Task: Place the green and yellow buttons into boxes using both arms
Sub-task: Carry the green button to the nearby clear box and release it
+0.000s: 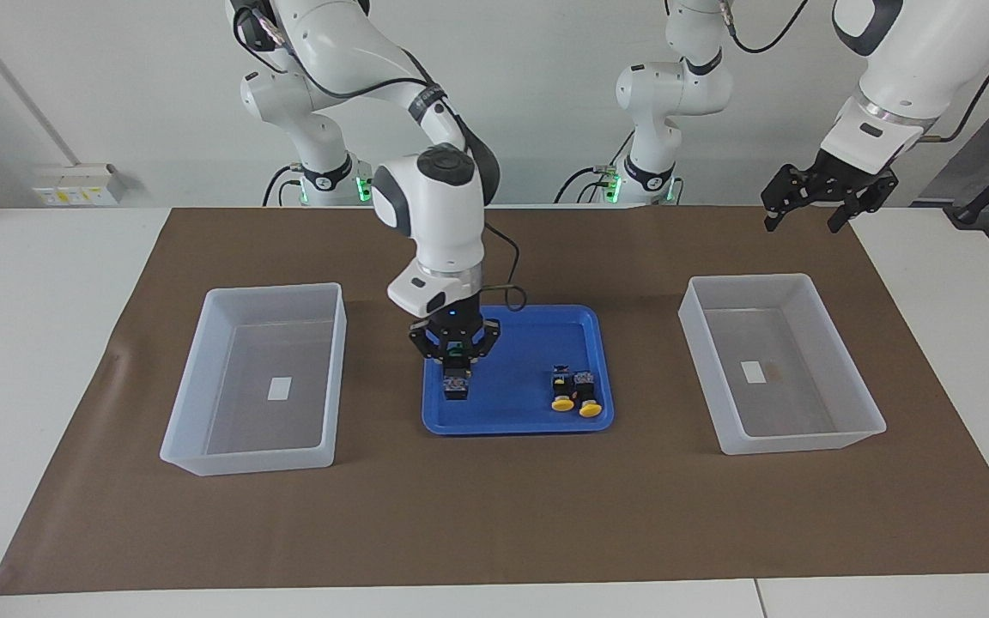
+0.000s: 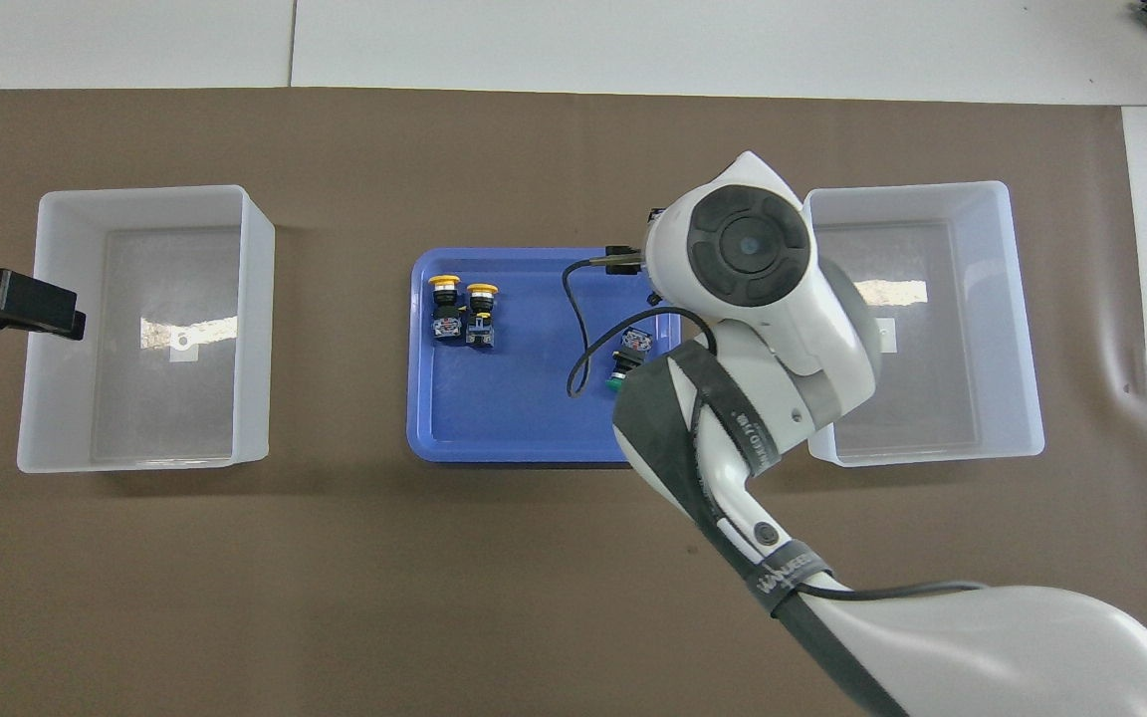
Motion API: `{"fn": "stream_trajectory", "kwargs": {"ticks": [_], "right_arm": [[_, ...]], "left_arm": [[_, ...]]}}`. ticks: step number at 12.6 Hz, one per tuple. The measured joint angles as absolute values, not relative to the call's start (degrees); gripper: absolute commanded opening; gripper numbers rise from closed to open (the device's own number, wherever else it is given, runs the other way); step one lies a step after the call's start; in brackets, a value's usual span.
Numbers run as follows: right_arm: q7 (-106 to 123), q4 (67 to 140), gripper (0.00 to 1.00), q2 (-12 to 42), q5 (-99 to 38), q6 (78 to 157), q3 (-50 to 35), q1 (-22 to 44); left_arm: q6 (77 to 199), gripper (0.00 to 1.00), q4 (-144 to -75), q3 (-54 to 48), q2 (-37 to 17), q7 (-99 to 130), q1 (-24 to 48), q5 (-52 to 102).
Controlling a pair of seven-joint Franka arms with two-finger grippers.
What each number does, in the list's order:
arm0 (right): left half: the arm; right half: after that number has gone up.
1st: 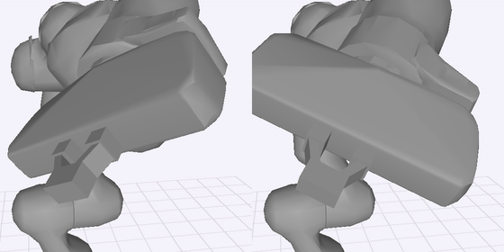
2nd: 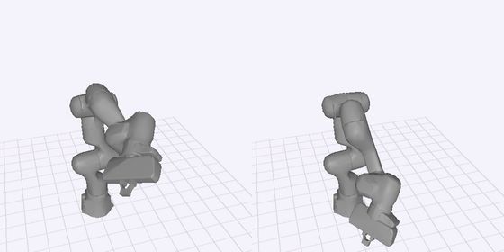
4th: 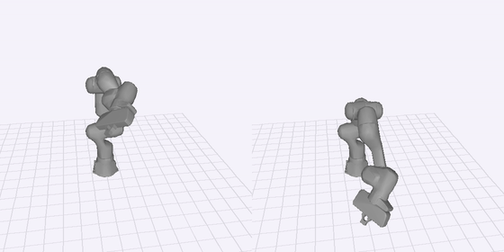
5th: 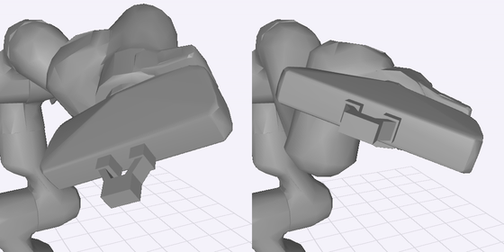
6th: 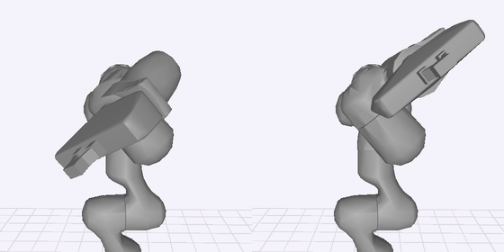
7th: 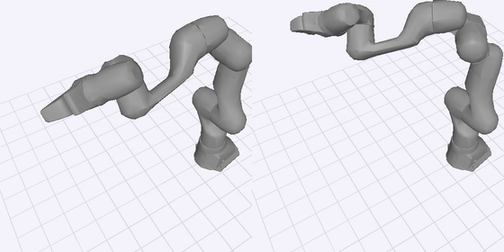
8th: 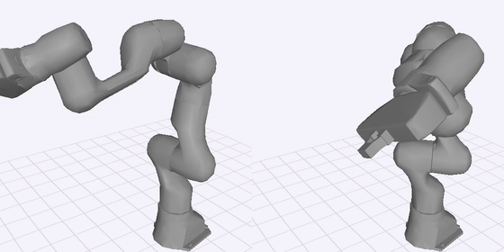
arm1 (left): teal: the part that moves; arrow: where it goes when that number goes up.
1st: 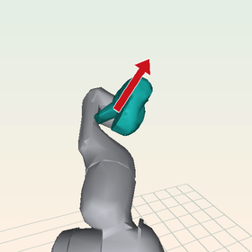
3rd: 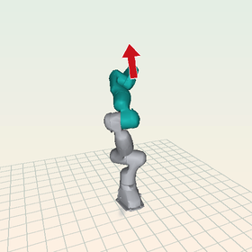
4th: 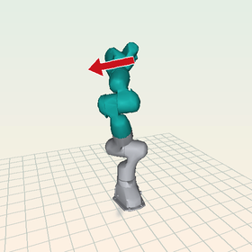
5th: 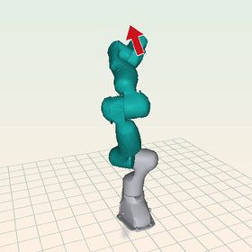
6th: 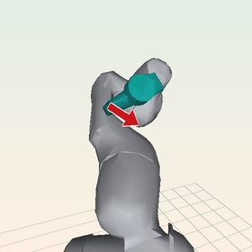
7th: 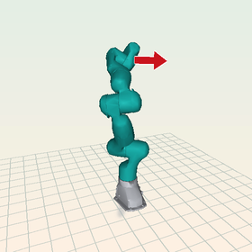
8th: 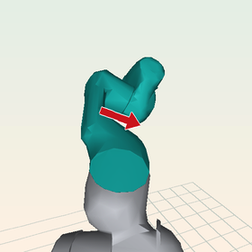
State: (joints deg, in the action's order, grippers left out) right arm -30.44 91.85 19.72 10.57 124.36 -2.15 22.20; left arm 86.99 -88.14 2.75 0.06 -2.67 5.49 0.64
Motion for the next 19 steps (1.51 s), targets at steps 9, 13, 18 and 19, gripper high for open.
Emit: {"fn": "stream_trajectory", "kwargs": {"ticks": [9, 13, 18, 19], "right_arm": [[3.8, 99.6, 0.0, 17.5, 7.8, 124.6, -2.0, -0.8], [6.5, 110.5, 0.0, 17.9, 5.9, 138.7, -2.0, -4.5], [6.5, 114.1, 1.0, 18.2, 5.8, 142.9, -2.2, -4.6], [6.5, 114.0, 1.0, 18.2, 5.8, 143.0, -2.2, -4.6]], "left_arm": [[87.0, 1.0, -88.1, 2.7, 0.1, -2.7, 5.5, 0.6], [87.0, 1.0, -88.1, 2.7, 0.1, -2.7, 5.5, 0.6], [87.0, 1.0, -88.1, 2.7, 0.1, -2.7, 5.5, 0.6], [87.0, 1.0, -88.1, 2.7, 0.1, -2.7, 5.5, 0.6]]}}
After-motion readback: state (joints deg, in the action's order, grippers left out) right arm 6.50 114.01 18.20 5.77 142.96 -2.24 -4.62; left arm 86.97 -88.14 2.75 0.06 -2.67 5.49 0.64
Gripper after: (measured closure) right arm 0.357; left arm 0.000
